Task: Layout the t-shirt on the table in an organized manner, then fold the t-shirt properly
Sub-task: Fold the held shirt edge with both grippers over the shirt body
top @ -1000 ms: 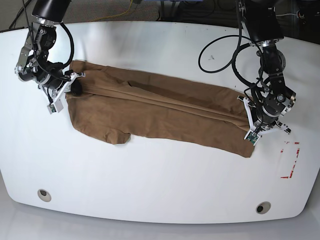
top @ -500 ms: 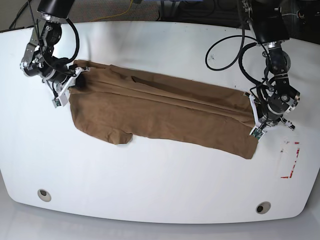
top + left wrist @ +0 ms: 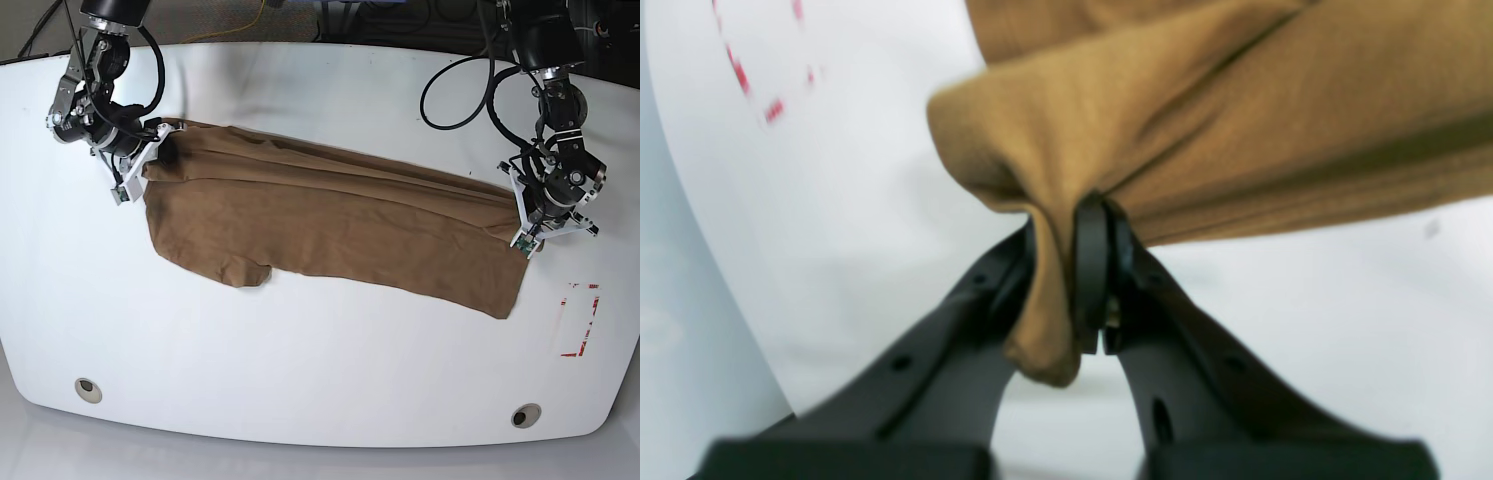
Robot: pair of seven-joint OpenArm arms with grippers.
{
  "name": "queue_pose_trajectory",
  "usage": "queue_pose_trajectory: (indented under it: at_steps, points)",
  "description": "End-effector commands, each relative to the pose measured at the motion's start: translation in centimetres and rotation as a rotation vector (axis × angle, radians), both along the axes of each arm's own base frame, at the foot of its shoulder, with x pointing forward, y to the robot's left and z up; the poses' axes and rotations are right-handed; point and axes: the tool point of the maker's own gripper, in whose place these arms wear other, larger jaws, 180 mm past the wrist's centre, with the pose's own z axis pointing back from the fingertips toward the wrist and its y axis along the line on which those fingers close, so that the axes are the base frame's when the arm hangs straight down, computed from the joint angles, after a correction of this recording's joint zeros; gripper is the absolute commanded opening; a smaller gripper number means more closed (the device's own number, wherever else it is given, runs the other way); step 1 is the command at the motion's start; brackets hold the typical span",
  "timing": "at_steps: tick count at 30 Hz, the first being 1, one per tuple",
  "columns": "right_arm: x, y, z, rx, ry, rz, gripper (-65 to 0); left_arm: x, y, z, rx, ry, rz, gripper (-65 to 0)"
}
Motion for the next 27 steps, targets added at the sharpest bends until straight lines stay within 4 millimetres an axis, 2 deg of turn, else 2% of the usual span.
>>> queue_pose_trajectory:
  at_steps: [1,8,19,25,27]
  points:
    - [0.4,-0.8,0.9,-0.027,-0.03,0.003,-63.0,0.6,0.9,1.1,0.033,-0.03,0.008,-62.7]
    - [-0.1,-1.0,3.2,-0.065,-0.088,0.005,-63.0,0.4,0.9,1.0,0.033,-0.024,0.01,-62.7]
    - [-1.3,-0.6,2.1,-0.046,-0.051,-0.016,-62.9,0.3,0.9,0.3,0.026,-0.006,0.01,-62.7]
    - [-1.4,-0.4,1.7,-0.035,-0.042,-0.022,-62.5,1.0,0.1,0.5,-0.003,-0.047,-0.017,-62.5]
    - [-1.5,-0.5,1.6,-0.036,-0.039,-0.022,-60.2,1.0,0.1,0.5,-0.005,-0.052,-0.021,-62.4]
